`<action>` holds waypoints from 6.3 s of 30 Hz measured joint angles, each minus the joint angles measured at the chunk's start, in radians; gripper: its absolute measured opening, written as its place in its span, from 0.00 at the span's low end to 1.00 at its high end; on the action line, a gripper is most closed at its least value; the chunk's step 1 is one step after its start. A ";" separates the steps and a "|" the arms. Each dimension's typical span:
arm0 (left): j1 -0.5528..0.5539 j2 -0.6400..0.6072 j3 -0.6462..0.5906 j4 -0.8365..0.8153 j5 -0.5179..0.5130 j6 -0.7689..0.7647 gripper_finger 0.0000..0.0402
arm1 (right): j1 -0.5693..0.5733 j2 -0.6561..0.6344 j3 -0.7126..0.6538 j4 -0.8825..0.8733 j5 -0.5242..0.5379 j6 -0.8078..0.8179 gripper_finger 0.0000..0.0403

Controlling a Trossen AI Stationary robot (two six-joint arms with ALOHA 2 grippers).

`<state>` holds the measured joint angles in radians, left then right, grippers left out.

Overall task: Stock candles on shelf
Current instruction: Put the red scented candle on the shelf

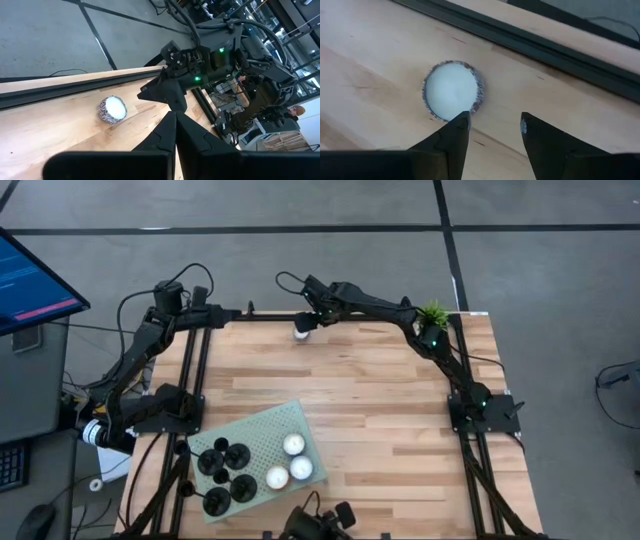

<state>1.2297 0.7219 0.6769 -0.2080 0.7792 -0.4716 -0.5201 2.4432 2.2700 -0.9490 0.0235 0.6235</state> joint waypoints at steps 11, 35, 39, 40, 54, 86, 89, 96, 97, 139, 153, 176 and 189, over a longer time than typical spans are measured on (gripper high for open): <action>0.000 0.000 0.000 0.014 0.000 0.000 0.01 | -0.019 0.000 0.000 0.017 -0.027 -0.179 0.46; 0.000 0.000 0.000 0.026 -0.012 -0.008 0.01 | -0.007 0.070 -0.003 0.093 -0.102 -0.210 0.42; 0.000 0.000 0.000 0.027 -0.012 -0.008 0.02 | -0.013 0.066 -0.001 0.112 -0.108 -0.195 0.39; 0.000 0.000 0.000 0.029 -0.012 -0.008 0.02 | -0.014 0.066 -0.001 0.111 -0.111 -0.183 0.38; 0.000 0.000 0.000 0.038 -0.012 -0.008 0.02 | -0.040 0.083 0.000 0.114 -0.208 -0.132 0.36; 0.000 0.001 0.000 0.059 -0.011 -0.034 0.02 | -0.065 0.094 -0.001 0.140 -0.324 -0.160 0.26; 0.000 0.001 0.000 0.060 -0.011 -0.034 0.02 | -0.067 0.094 0.000 0.132 -0.333 -0.162 0.29; 0.000 0.001 0.000 0.064 -0.011 -0.034 0.02 | -0.078 0.094 0.000 0.131 -0.343 -0.114 0.30; 0.000 0.001 0.000 0.065 -0.011 -0.034 0.02 | -0.083 0.094 0.000 0.131 -0.351 -0.093 0.30; 0.000 0.001 0.000 0.099 -0.012 -0.033 0.02 | 0.000 0.036 0.083 -0.176 0.009 -1.270 0.25; 0.000 0.001 0.000 0.102 -0.015 -0.033 0.02 | -0.006 0.032 0.083 -0.226 0.025 -1.367 0.49; -0.442 0.361 0.003 0.104 -0.646 -0.175 0.01 | 0.135 -0.553 0.083 -0.548 -0.119 -0.946 0.34; -0.655 0.630 0.047 0.316 -1.045 -0.292 0.00 | 0.267 -0.704 0.083 -0.616 -0.045 -0.744 0.29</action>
<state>0.5748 1.3517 0.7237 0.1085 -0.2656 -0.7634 -0.2534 1.7396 2.3531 -1.5647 -0.0215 -0.1209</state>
